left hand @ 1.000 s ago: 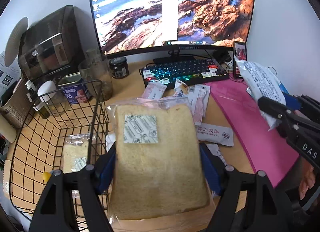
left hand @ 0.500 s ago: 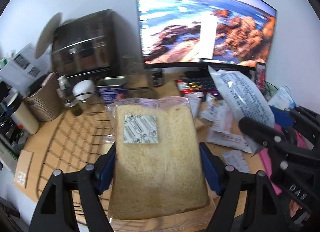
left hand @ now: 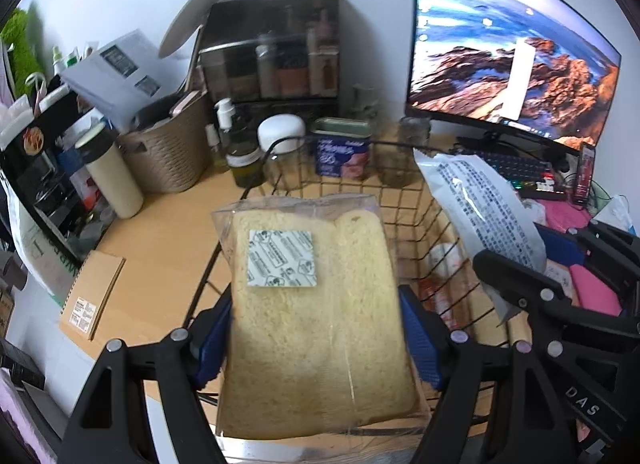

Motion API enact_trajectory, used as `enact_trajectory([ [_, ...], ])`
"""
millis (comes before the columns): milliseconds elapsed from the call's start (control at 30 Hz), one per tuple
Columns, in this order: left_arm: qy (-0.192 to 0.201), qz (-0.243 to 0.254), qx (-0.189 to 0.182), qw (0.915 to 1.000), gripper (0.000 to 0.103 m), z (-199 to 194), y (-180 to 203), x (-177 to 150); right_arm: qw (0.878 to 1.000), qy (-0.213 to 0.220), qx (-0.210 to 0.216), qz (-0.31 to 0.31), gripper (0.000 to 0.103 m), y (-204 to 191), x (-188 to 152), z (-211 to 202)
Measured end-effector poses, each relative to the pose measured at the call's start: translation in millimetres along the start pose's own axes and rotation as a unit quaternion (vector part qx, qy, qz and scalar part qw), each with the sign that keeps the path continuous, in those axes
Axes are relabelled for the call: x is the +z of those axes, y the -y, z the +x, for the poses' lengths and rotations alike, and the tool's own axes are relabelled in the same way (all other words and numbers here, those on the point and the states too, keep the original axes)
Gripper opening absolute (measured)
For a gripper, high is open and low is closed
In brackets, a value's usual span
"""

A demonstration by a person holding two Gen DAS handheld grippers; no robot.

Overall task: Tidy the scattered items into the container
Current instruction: 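Release the bread and snack bar into the wire basket with both grippers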

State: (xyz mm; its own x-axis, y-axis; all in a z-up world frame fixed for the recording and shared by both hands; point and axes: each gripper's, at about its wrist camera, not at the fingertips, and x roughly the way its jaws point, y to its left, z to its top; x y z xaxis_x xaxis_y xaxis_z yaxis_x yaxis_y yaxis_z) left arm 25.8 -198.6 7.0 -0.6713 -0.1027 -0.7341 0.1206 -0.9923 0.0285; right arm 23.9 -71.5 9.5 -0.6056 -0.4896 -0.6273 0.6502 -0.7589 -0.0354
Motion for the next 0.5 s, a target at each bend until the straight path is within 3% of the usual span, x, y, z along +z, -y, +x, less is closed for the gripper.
enact_trajectory([
  [367, -0.016, -0.006, 0.008, 0.9998, 0.080, 9.2, -11.6, -2.2, 1.000, -0.013, 0.014, 0.011, 0.038, -5.3, 0.6, 18.3],
  [433, -0.017, -0.002, 0.021, 0.9996, 0.081, 10.5, -10.4, -1.1, 1.000, -0.006, 0.012, 0.013, 0.047, -2.8, 1.9, 15.9],
  [500, -0.019, -0.003, 0.024, 0.9995, 0.081, 11.1, -9.2, -0.3, 1.000, -0.002, 0.009, 0.012, 0.047, -1.3, 3.7, 13.9],
])
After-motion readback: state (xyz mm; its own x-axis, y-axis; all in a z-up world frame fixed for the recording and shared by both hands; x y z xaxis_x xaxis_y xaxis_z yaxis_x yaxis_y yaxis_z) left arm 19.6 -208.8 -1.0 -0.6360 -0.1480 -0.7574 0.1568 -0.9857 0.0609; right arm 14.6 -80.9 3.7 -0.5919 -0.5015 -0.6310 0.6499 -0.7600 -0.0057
